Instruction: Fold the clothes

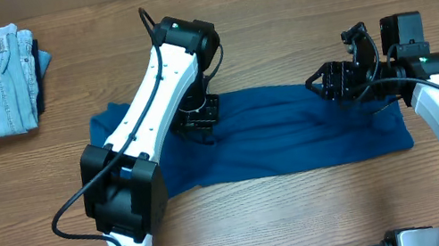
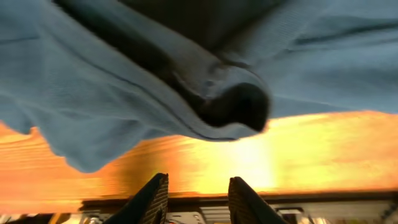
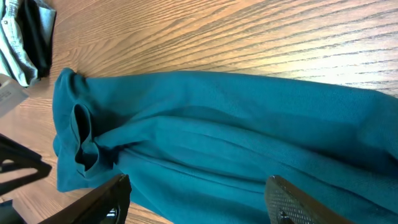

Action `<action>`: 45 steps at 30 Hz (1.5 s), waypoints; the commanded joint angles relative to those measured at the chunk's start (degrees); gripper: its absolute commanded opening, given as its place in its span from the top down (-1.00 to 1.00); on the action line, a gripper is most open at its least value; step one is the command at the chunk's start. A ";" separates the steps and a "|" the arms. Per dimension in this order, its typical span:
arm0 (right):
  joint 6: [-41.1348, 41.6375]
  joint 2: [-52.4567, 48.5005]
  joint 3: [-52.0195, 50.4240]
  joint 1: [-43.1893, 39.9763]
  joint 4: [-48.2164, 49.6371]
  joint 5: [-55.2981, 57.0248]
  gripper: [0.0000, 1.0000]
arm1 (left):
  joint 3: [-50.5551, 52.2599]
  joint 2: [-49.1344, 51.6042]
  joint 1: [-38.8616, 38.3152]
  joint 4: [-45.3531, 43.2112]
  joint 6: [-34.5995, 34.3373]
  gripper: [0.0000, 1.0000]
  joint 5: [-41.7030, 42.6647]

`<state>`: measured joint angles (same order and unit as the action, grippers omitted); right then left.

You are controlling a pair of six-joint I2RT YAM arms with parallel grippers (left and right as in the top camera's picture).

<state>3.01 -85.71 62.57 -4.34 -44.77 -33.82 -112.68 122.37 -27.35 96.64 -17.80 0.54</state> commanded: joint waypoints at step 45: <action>0.00 -0.02 0.87 0.42 -0.26 0.33 -0.41 | 17.70 -8.17 17.14 -20.94 3.80 0.72 6.12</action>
<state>2.98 -85.76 62.57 -4.34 -45.19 -33.65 -94.83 119.68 -10.74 79.13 -11.53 16.21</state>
